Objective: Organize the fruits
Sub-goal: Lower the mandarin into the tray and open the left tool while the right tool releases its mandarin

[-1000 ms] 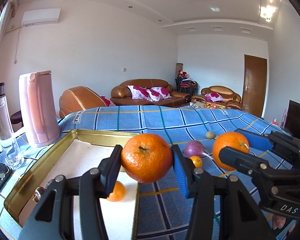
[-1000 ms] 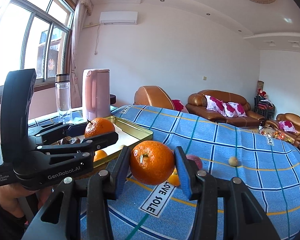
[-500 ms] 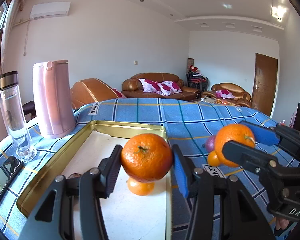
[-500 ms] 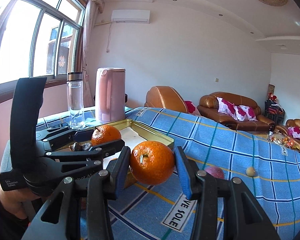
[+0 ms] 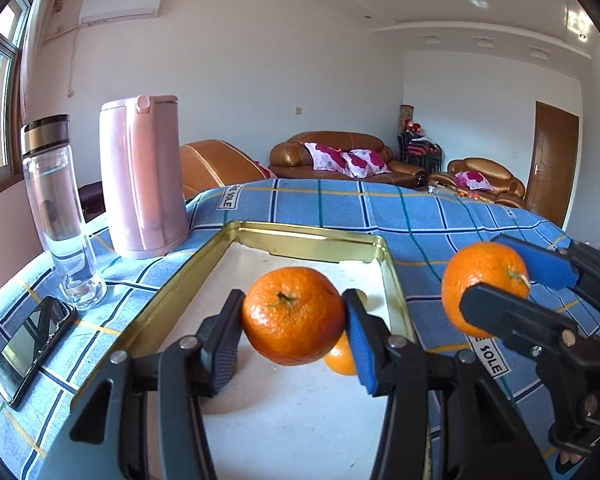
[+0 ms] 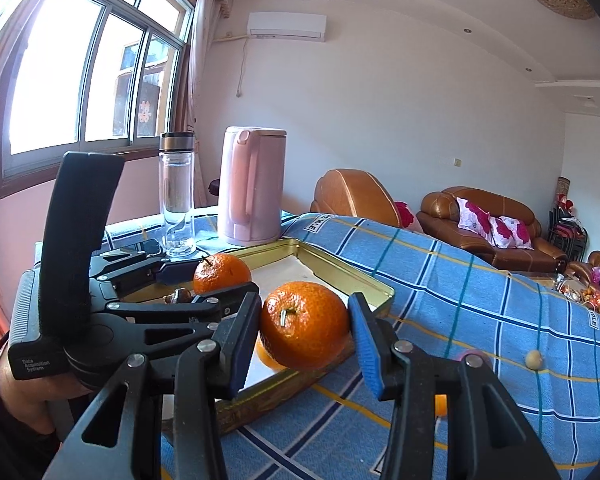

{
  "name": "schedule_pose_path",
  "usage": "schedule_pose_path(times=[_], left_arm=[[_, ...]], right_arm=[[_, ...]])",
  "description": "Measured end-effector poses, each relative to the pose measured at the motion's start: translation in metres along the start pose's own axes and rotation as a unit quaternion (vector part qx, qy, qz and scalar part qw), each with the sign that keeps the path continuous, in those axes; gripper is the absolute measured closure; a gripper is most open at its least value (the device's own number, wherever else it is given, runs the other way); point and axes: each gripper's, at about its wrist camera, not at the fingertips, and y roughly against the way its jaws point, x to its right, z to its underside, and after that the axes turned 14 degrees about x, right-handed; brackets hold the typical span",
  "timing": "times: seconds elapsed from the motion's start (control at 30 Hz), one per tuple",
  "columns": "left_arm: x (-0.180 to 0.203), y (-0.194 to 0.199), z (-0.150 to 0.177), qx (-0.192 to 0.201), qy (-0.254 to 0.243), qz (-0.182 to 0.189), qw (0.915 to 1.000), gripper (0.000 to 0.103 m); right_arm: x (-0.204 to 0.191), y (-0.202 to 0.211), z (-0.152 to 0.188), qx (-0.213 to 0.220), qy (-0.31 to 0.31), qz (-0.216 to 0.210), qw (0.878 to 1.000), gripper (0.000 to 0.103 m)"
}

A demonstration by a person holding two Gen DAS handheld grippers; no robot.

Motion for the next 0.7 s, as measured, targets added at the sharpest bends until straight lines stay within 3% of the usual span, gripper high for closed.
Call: schedule_pose_path(times=[0.7], left_arm=[[-0.033, -0.013, 0.003, -0.038, -0.003, -0.034, 0.9987, 0.052]], right_arm=[[-0.027, -0.030, 0.009, -0.031, 0.005, -0.035, 0.999, 0.056]])
